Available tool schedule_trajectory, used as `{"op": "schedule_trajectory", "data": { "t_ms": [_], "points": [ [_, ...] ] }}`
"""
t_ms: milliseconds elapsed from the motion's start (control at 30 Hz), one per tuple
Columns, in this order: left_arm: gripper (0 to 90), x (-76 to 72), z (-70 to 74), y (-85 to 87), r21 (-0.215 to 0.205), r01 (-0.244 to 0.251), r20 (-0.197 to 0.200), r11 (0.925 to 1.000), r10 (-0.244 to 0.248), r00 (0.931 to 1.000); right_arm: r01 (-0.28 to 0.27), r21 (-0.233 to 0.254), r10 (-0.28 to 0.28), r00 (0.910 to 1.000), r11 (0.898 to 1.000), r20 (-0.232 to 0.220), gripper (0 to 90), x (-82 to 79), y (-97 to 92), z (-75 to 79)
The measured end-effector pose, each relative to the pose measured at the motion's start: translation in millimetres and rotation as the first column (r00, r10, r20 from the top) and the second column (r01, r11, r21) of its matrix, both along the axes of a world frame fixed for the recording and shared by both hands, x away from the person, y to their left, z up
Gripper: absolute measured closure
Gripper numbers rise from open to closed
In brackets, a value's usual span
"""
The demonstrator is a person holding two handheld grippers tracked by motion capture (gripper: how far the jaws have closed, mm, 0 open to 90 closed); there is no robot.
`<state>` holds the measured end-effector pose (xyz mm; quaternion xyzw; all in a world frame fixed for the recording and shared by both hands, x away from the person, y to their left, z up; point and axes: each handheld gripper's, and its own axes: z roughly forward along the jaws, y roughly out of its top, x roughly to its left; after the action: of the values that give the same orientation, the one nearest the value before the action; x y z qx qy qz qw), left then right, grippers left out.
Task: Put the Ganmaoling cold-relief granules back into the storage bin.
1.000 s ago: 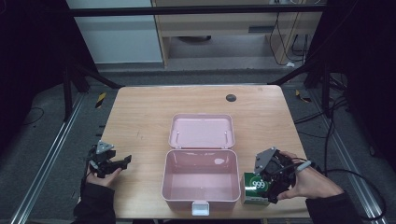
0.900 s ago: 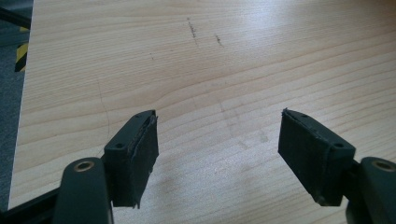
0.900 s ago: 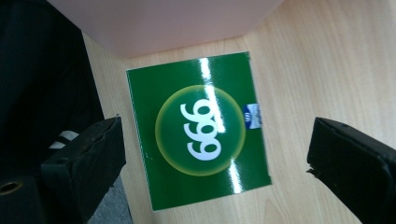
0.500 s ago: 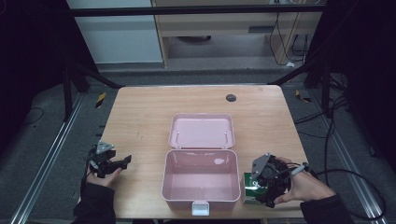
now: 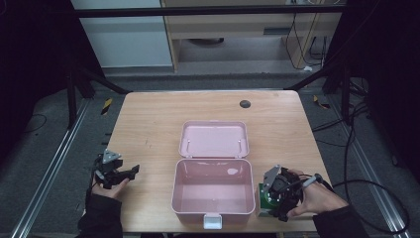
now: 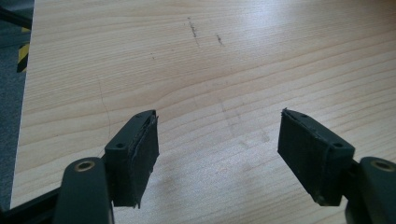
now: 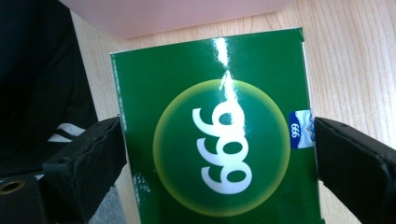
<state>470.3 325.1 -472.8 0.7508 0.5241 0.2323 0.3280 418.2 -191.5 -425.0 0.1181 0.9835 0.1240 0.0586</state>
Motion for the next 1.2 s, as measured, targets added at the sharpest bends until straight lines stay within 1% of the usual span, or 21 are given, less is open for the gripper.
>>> {"op": "schedule_trajectory", "data": {
  "t_ms": [133, 167, 267, 400, 667, 800, 933, 1033, 1100, 1200],
  "points": [
    [28.1, 0.0, 0.1, -0.2, 0.002, 0.000, 0.001, 1.0000, 0.000, 1.0000, 0.000, -0.010, 0.000, 1.0000, 1.000, -0.008, 6.8, 2.7, 1.5, -4.3],
    [28.0, 0.1, 0.0, -0.2, 0.002, 0.001, 0.002, 1.0000, -0.001, 1.0000, -0.001, -0.012, 0.001, 0.9998, 1.000, -0.018, 7.0, 2.9, 2.3, -4.6],
    [28.1, 0.0, 0.1, -0.3, 0.003, 0.001, 0.002, 1.0000, -0.001, 1.0000, -0.011, -0.021, 0.011, 0.9996, 1.000, -0.025, 8.1, 5.1, 5.4, -8.4],
    [28.1, 0.1, 0.3, 0.0, 0.003, 0.000, 0.002, 1.0000, 0.000, 1.0000, -0.025, -0.030, 0.024, 0.9993, 0.999, -0.030, 9.1, 6.3, 6.6, -10.5],
    [28.1, 0.0, 0.5, 0.0, 0.004, 0.002, 0.003, 1.0000, -0.002, 1.0000, -0.023, -0.046, 0.021, 0.9991, 0.999, -0.038, 11.4, 6.5, 8.0, -12.2],
    [28.1, 0.0, 0.6, 0.0, 0.003, 0.001, 0.004, 1.0000, -0.001, 1.0000, -0.022, -0.040, 0.020, 0.9990, 0.999, -0.040, 14.5, 7.1, 7.2, -11.0],
    [28.1, -0.1, 0.7, 0.0, 0.003, 0.000, 0.003, 1.0000, 0.000, 1.0000, -0.014, -0.039, 0.012, 0.9991, 0.999, -0.041, 15.8, 6.3, 6.3, -9.8],
    [28.1, -0.1, 0.7, 0.1, 0.002, 0.000, 0.003, 1.0000, 0.000, 1.0000, -0.011, -0.040, 0.009, 0.9991, 0.999, -0.042, 16.0, 6.0, 5.8, -9.0],
    [28.1, -0.1, 0.8, 0.2, 0.002, 0.000, 0.003, 1.0000, 0.000, 1.0000, -0.012, -0.053, 0.010, 0.9989, 0.999, -0.045, 16.2, 6.0, 3.8, -7.4],
    [28.1, -0.1, 0.7, 0.2, 0.001, 0.000, 0.003, 1.0000, 0.000, 1.0000, -0.010, -0.046, 0.008, 0.9987, 0.999, -0.051, 16.2, 5.8, 1.1, -3.9]
  ]
}}
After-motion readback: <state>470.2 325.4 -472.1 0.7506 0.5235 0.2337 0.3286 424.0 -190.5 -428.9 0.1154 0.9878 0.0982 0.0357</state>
